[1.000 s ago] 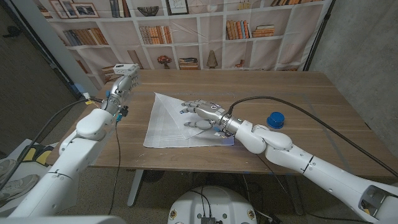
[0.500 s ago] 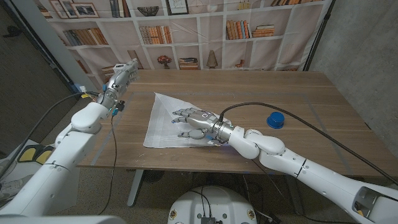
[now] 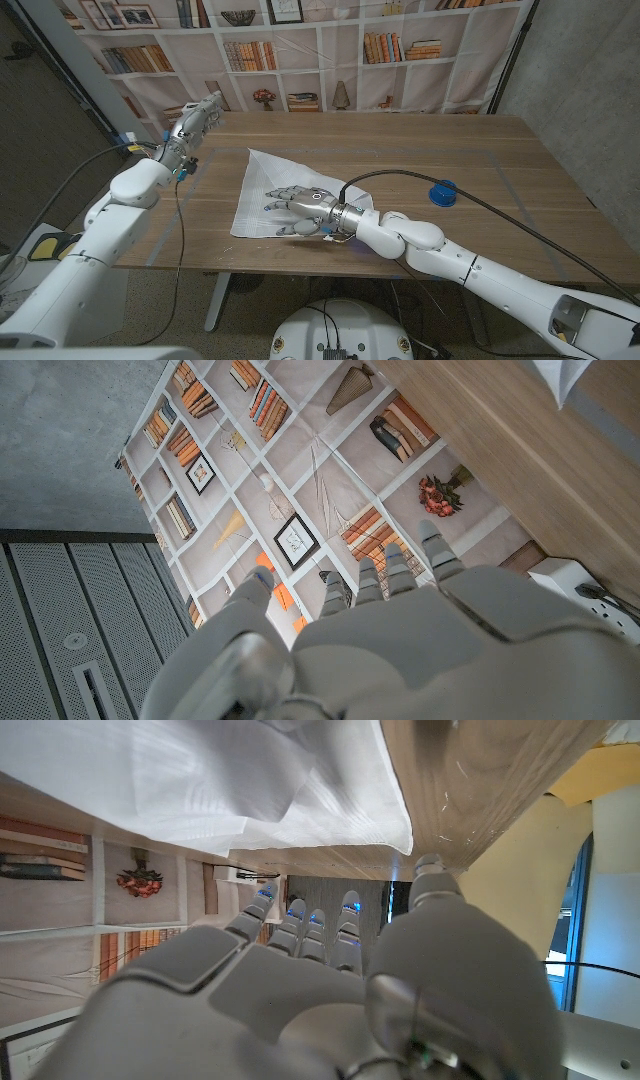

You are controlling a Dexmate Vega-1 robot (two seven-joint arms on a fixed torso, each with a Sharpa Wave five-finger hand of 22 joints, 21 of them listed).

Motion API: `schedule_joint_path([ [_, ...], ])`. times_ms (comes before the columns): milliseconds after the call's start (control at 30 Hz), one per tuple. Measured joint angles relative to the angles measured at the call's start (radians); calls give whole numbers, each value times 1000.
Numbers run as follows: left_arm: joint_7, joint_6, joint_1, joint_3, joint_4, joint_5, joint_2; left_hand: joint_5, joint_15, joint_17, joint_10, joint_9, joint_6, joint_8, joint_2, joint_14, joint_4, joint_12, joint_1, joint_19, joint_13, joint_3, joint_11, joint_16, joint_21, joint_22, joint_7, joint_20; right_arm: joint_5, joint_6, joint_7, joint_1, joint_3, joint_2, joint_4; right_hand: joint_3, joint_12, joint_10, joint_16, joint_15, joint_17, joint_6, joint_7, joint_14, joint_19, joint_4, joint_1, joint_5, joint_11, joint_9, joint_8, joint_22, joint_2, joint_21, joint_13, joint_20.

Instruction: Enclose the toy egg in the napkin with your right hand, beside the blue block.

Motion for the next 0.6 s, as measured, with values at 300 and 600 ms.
schedule_joint_path([
  [300,-18,2,-30,17,36,-8,10,7,0,0,0,0,0,0,0,0,0,0,0,0,0,0,0,0,0,0,0,0,13,20,11,22,-23,29,46,29,12,0,9,0,-3,0,0,0,4,-29,45,11,0,0,0,0,49,0,-3,4],
  [600,-45,-1,-55,32,66,-19,15,7,0,0,0,0,0,0,0,0,0,0,0,0,0,0,0,0,0,0,0,0,5,-3,2,42,-62,81,124,24,12,0,12,0,-5,-12,2,8,9,-33,53,7,0,0,0,0,25,0,-5,9],
])
